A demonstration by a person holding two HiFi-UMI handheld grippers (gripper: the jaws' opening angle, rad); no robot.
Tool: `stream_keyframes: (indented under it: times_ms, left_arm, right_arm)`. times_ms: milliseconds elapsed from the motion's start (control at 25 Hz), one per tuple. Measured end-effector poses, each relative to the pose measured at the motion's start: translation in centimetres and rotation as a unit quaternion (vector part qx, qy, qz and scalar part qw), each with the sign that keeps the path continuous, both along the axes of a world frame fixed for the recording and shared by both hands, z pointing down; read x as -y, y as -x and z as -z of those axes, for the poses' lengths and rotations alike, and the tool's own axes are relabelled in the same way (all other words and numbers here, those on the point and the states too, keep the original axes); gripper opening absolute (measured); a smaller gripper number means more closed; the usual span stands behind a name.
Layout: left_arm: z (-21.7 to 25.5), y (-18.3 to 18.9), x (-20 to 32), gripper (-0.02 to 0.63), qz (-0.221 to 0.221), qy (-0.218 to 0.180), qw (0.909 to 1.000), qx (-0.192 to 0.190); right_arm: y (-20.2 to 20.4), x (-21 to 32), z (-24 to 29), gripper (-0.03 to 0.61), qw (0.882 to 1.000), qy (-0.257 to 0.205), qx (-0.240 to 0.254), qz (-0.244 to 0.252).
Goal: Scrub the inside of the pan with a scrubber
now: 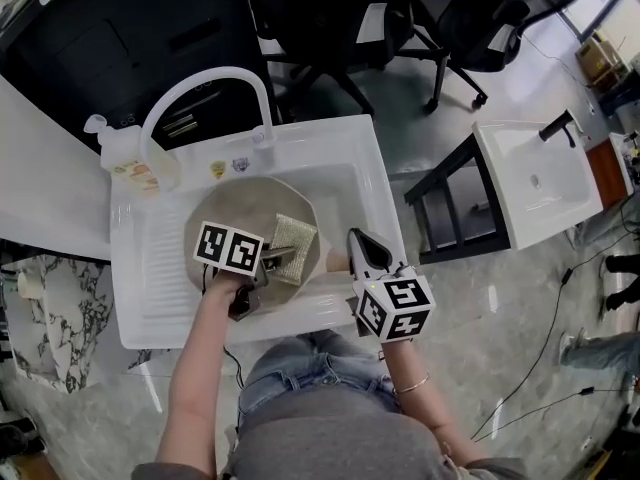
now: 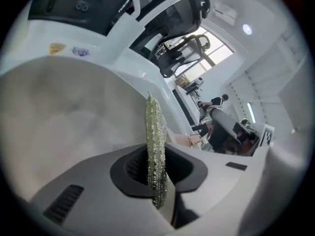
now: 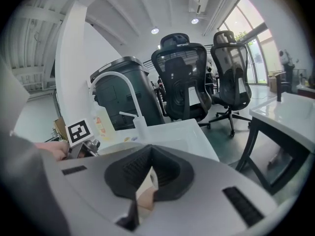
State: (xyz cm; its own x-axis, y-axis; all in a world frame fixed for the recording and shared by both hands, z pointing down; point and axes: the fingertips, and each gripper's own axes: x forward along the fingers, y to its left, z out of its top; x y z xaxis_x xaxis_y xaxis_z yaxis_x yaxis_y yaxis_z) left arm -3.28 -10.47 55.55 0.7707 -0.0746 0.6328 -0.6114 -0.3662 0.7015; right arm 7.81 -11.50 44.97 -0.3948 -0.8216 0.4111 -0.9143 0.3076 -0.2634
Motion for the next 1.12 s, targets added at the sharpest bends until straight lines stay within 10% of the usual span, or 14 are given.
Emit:
stream_keyframes:
  times_ms: [200, 320, 600, 1120]
  left_arm:
    - [-2.3, -0.6, -0.2, 0.063, -0.008, 0.072, 0.9972, -0.021]
    - [-4.6, 0.5, -1.0, 0.063, -0.033, 0.083, 0.9954, 0.034]
    - [-7.7, 4.0, -2.5, 0.064, -0.093, 0.056, 0.9786, 0.175]
    - [-7.4, 8.6, -3.5, 0.064, -0.172, 0.009, 0.9427, 0.286]
  right_arm:
    - [-1.6, -0.9, -0.3, 0.011, 1.000, 0.007, -0.004, -0.017]
    - [-1.7, -1.1, -0.6, 0.011, 1.000, 0.012, -0.006, -0.018]
    - [0.2, 0.0, -0.6, 0.011, 1.000, 0.014, -0.005, 0.007]
    - [4.3, 2.7, -0.1, 0.011, 0.998, 0.006, -0.008, 0.060]
